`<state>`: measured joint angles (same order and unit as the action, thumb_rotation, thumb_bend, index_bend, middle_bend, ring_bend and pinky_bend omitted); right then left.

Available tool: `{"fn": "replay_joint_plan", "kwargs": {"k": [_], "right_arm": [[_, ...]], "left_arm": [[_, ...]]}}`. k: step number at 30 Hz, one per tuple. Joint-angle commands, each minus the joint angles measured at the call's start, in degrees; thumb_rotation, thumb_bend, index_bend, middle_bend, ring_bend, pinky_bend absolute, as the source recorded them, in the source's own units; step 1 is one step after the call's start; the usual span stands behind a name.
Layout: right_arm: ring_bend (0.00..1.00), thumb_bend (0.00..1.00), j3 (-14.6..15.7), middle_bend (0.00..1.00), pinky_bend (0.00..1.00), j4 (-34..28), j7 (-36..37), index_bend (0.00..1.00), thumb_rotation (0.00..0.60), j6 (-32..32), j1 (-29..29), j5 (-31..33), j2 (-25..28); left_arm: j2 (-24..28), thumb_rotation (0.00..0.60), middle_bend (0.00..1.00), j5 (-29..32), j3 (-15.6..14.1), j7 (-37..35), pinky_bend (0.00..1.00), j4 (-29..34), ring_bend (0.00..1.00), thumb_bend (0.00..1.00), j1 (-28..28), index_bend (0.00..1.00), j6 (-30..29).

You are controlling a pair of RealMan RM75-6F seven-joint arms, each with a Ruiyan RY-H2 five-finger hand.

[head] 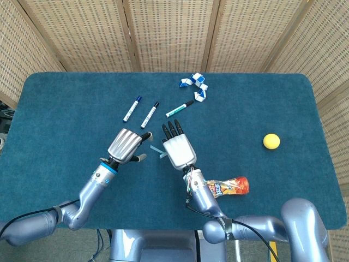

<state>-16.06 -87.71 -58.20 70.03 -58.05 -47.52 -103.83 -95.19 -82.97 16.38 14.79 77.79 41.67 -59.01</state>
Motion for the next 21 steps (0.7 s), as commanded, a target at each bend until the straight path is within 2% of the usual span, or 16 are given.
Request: {"fn": "replay_joint_plan", "kwargs": {"k": [1, 8, 21], "right_arm": [[0.0, 0.65, 0.1, 0.11, 0.0, 0.0, -0.2, 0.67, 0.6, 0.2, -0.1, 0.0, -0.2], [0.0, 0.67, 0.1, 0.11, 0.0, -0.1, -0.3, 0.67, 0.6, 0.6, 0.1, 0.3, -0.6], [0.0, 0.67, 0.2, 0.11, 0.0, -1.1, -0.2, 0.67, 0.6, 1.1, 0.6, 0.4, 0.1]], "left_arm": [[-1.7, 0.6, 1.0, 1.0, 0.3, 0.6, 1.0, -1.6, 1.0, 0.24, 1.2, 0.5, 0.0], [-4.8, 0.6, 1.0, 1.7, 0.1, -0.2, 1.0, -5.1, 1.0, 0.31, 2.9, 0.53, -0.5], [-8.1, 0.6, 1.0, 2.3, -1.1, -1.6, 1.0, -9.0, 1.0, 0.31, 4.9, 0.54, -0.7]]}}
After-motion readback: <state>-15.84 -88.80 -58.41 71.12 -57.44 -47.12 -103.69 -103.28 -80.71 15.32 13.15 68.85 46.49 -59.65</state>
